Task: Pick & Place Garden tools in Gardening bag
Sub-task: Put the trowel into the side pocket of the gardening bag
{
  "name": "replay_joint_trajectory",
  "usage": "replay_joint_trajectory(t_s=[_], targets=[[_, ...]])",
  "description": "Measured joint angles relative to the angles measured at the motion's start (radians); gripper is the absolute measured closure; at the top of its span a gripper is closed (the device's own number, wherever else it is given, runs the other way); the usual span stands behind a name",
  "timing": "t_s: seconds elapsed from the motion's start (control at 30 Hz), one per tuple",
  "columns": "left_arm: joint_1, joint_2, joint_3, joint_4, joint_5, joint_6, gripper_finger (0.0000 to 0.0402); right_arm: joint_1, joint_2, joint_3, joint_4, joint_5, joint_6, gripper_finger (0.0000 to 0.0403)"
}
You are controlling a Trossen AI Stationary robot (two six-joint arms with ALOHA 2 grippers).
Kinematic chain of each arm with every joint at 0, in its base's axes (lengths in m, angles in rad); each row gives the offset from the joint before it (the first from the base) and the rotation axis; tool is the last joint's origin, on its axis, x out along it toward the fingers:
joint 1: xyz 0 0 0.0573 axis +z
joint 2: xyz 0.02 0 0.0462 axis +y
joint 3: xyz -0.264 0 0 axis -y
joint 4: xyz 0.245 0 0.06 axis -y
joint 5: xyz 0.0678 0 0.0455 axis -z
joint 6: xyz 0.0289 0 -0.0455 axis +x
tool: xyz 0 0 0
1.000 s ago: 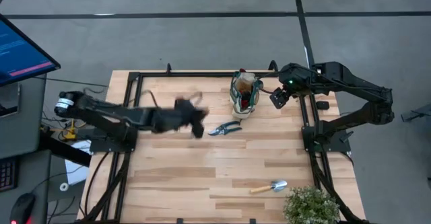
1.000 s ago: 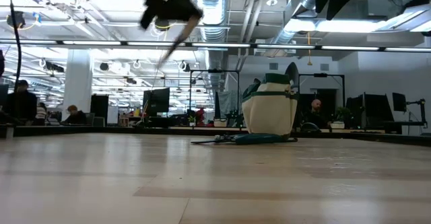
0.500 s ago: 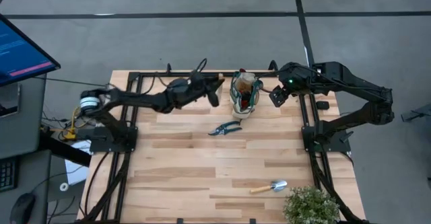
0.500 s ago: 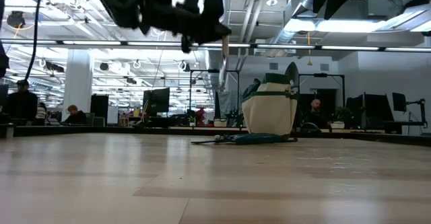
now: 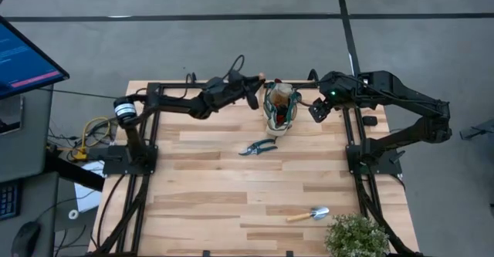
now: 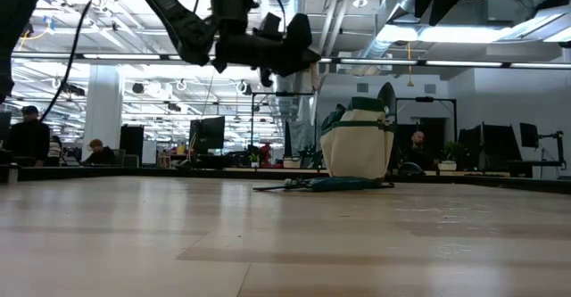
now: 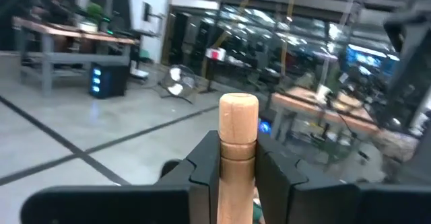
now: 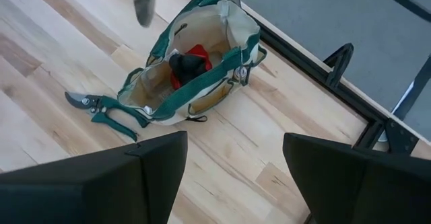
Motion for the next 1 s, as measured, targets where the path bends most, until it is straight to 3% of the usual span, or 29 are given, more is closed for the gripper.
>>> replay_joint_trajectory(t_s=[0.13,0.4,1.0], targets=[[0.013,0.075,0.061,-0.005,0.078,-0.009,0.0340,0.000,0.000,0.000,0.000,0.000,0.033,0.0164],[0.013,0.118,0.133,0.003,0.083,0.004,0.0340,0.000,0.000,0.000,0.000,0.000,0.036,0.0164],[-0.037,0.158,0.139,-0.016,0.059,0.031,0.0340,0.000,0.000,0.000,-0.001,-0.002,0.037,0.0164]])
